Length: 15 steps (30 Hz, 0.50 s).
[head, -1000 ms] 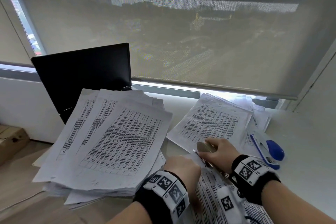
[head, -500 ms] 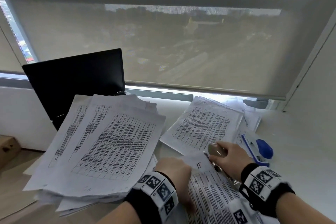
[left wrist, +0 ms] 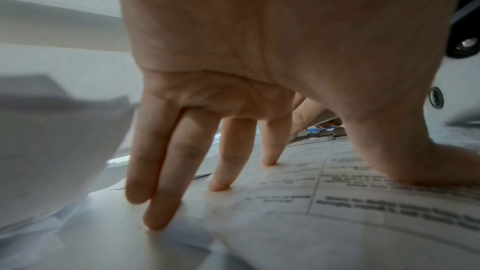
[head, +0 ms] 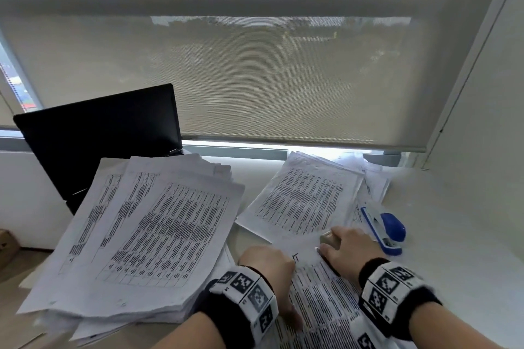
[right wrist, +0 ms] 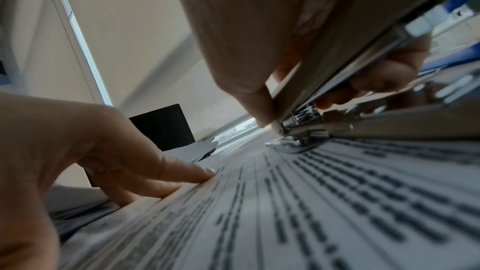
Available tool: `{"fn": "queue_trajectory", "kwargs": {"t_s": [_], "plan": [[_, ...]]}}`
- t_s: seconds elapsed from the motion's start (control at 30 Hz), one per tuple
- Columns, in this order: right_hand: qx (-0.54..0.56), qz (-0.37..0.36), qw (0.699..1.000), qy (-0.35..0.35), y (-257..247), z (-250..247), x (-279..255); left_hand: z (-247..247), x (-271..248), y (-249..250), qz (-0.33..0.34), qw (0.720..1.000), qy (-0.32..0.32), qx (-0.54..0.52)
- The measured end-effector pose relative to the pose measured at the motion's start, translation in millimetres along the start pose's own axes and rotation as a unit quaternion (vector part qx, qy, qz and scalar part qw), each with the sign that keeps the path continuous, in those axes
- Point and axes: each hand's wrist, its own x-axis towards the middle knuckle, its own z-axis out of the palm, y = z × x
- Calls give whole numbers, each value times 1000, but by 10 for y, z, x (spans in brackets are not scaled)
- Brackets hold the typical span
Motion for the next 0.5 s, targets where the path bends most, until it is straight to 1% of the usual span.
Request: {"fn": "queue_trajectory", "kwargs": {"t_s": [0.17,0.27,0.5], "plan": [[-11,10,1000,-2,-20,4,9,23,18,9,-2,1000,5,9],[-10,8,1000,1,-26,10,10,51,15,12,-19,1000,14,2],[-8,9,1000,1,-33,4,9,36,-41,27,-37,999,23,-5]]}}
